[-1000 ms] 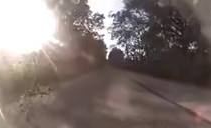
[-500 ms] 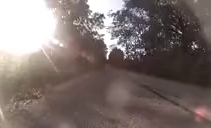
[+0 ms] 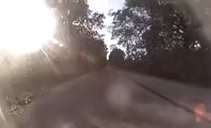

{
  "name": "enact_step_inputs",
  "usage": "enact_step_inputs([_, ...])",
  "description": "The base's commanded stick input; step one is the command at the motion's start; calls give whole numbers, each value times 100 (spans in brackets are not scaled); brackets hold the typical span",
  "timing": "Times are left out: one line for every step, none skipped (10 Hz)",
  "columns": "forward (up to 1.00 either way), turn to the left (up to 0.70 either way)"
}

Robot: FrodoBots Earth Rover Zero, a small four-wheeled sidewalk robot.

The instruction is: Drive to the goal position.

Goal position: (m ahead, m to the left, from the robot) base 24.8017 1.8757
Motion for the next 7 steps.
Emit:
enact_step_inputs([70,0])
enact_step_inputs([70,0])
enact_step_inputs([70,0])
enact_step_inputs([70,0])
enact_step_inputs([70,0])
enact_step_inputs([70,0])
enact_step_inputs([70,0])
